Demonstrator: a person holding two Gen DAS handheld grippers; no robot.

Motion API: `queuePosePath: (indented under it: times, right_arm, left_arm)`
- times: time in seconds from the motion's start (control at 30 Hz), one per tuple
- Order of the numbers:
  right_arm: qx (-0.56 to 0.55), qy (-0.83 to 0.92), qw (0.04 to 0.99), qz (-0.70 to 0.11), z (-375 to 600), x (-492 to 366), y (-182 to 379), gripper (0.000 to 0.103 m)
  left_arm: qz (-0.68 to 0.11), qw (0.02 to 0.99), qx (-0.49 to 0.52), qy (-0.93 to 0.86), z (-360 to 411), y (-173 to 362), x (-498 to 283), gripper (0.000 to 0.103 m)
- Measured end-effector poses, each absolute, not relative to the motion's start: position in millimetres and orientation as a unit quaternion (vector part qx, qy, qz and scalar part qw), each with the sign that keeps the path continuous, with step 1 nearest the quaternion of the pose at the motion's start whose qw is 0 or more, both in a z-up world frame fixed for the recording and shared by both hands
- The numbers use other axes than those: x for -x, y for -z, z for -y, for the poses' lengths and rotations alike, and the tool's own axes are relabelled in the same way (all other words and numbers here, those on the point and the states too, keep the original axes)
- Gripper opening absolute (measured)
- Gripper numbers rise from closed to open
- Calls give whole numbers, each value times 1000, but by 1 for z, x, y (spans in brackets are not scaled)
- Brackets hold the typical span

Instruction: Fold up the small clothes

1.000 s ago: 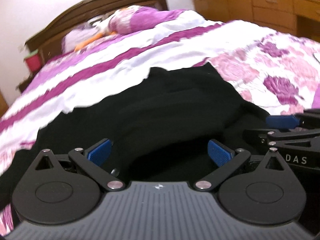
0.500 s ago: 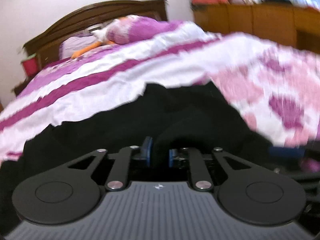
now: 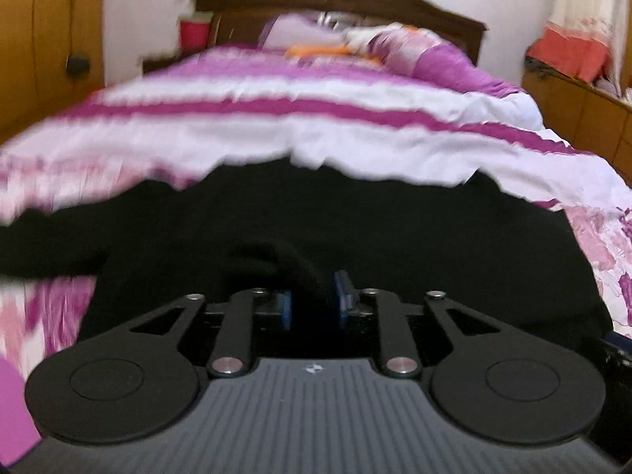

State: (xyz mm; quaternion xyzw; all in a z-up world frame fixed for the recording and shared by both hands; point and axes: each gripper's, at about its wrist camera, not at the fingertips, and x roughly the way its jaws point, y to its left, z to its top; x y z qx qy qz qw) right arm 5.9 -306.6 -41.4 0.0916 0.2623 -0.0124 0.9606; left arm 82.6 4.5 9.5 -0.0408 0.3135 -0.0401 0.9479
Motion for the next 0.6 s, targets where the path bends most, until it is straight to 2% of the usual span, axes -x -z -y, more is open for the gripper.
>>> queuePosePath:
  times: [0.07, 0.27, 0.4, 0.6]
  right_arm:
    - [-87, 14, 960, -264, 305, -7, 41, 51]
    - [-102, 12, 954, -282, 308, -7, 28, 51]
    - [-142, -5, 950, -277, 317, -11, 10, 52]
    - [-145, 11, 953, -267, 326, -55, -5, 52]
  left_arm:
    - [-322, 944, 66, 31, -21, -3, -78, 47]
    - [-302, 948, 91, 32, -53, -8, -68, 65]
    - [-301, 946, 112, 40, -60, -12, -87, 67]
    - [-333, 929, 149, 63, -64, 5, -130, 67]
